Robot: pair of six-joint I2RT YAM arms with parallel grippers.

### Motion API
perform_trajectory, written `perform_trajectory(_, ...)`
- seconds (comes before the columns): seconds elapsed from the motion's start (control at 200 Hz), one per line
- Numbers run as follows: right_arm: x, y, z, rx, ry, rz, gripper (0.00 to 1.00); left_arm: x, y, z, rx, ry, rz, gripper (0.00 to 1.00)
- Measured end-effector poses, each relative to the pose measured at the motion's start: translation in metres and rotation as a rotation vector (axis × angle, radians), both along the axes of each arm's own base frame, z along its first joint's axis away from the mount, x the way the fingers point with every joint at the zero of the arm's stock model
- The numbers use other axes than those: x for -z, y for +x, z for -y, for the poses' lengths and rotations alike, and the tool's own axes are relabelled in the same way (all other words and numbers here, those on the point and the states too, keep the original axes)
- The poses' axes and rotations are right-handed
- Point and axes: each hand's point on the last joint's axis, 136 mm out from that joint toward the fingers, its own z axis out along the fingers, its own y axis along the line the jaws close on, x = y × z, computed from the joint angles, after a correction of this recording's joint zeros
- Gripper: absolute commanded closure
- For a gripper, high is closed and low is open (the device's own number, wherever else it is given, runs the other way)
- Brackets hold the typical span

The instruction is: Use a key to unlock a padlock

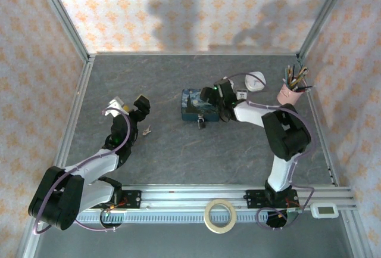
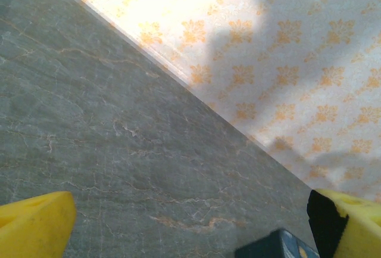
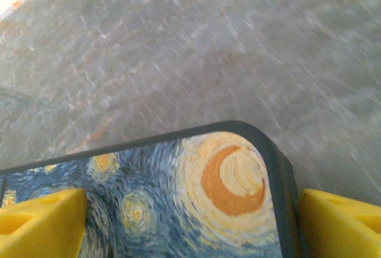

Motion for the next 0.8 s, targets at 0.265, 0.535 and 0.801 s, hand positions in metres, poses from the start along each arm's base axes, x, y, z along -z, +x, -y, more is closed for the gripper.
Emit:
perform_trajectory(0.265,-0.005,0.06,-0.039,-0.091,-0.032,0.057,0.11,0.008,-0.004,-0.017,-0.055,-0.001,-0.042,0.01)
perform_trajectory(0.535,-0.029,0.084,-0.06,-0.188,-0.07,0.103,0.0,0.041,-0.01,-0.027,-0.048,-0.011,-0.186,0.01)
perform_trajectory(0.801,-0.077,0.064,-0.045,-0.209,-0.118,0.164,0.0,0.056,-0.014,-0.018,0.018,0.043,-0.298,0.01)
